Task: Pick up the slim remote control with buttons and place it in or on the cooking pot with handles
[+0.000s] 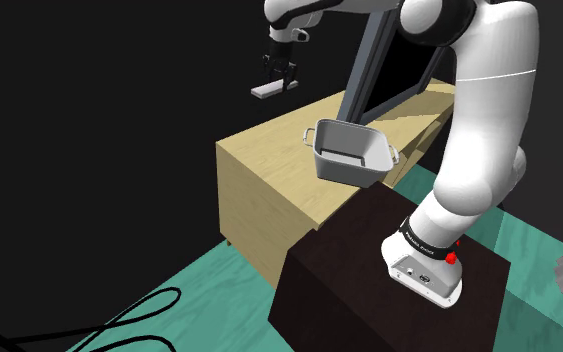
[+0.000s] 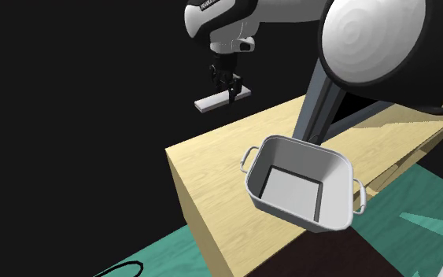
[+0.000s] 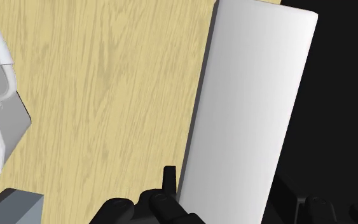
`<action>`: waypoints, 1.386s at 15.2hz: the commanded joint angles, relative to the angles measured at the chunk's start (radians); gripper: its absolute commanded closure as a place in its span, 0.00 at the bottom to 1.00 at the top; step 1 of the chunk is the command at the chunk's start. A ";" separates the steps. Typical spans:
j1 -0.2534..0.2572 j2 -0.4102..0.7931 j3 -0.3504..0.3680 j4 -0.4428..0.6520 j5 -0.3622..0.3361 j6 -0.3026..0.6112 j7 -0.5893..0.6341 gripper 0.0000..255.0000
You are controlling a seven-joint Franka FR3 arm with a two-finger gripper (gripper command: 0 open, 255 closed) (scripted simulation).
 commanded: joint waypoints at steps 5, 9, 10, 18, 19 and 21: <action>-0.014 -0.141 -0.005 -0.173 0.002 0.032 -0.018 1.00; -0.029 -0.298 -0.013 -0.396 0.002 0.098 -0.042 1.00; -0.033 -0.336 -0.016 -0.447 0.002 0.112 -0.048 1.00; -0.065 -0.628 -0.047 -0.802 -0.009 0.176 -0.104 1.00; -0.070 -0.665 -0.052 -0.842 -0.012 0.178 -0.111 1.00; -0.080 -0.739 -0.063 -0.918 -0.020 0.181 -0.127 1.00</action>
